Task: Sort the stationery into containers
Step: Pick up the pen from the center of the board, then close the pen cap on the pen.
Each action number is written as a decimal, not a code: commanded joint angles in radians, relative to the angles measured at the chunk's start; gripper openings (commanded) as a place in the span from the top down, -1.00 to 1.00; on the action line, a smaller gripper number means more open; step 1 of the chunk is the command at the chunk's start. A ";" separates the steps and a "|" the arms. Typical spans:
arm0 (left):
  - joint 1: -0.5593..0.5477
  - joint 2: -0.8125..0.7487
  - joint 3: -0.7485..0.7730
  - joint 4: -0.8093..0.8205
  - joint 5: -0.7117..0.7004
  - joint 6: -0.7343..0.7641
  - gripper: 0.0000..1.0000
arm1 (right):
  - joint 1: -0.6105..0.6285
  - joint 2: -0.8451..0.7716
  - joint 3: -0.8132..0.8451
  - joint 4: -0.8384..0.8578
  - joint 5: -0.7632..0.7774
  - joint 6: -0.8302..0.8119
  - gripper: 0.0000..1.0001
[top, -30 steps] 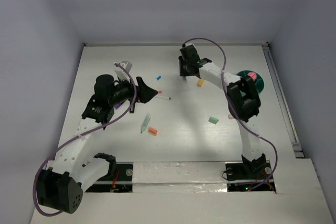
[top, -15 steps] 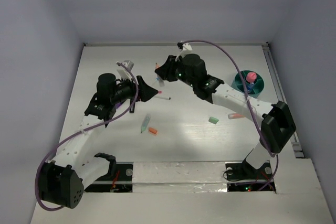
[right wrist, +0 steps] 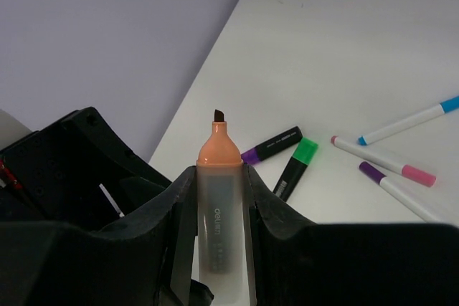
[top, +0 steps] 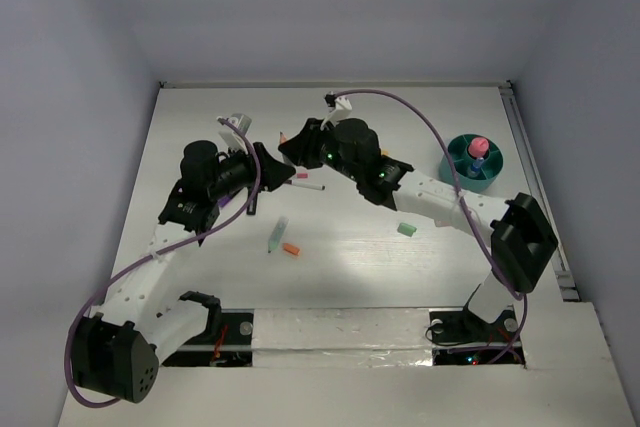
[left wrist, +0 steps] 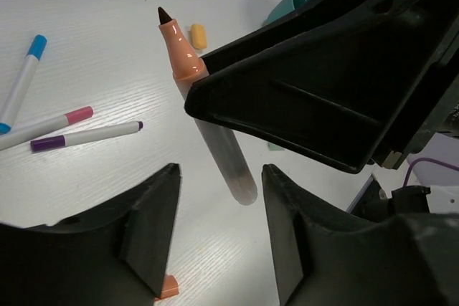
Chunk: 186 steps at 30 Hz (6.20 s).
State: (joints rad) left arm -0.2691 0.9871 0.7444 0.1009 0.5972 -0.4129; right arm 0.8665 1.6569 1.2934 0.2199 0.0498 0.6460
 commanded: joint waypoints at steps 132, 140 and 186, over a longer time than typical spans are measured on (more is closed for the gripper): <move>0.211 -0.240 0.055 -0.162 -0.266 0.097 1.00 | 0.333 0.348 0.147 -0.673 0.186 -0.557 0.97; 0.211 -0.205 0.027 -0.083 -0.105 0.060 1.00 | 0.306 0.013 0.014 -0.486 0.165 -0.485 1.00; -0.091 -0.113 -0.182 1.004 0.451 -0.583 1.00 | -0.112 -0.195 -0.229 1.082 -0.539 0.411 1.00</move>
State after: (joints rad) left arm -0.3477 0.8742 0.5350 1.0149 1.0458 -0.9859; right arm 0.7536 1.4551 1.0241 1.1793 -0.4488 1.0111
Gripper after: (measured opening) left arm 0.160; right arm 0.279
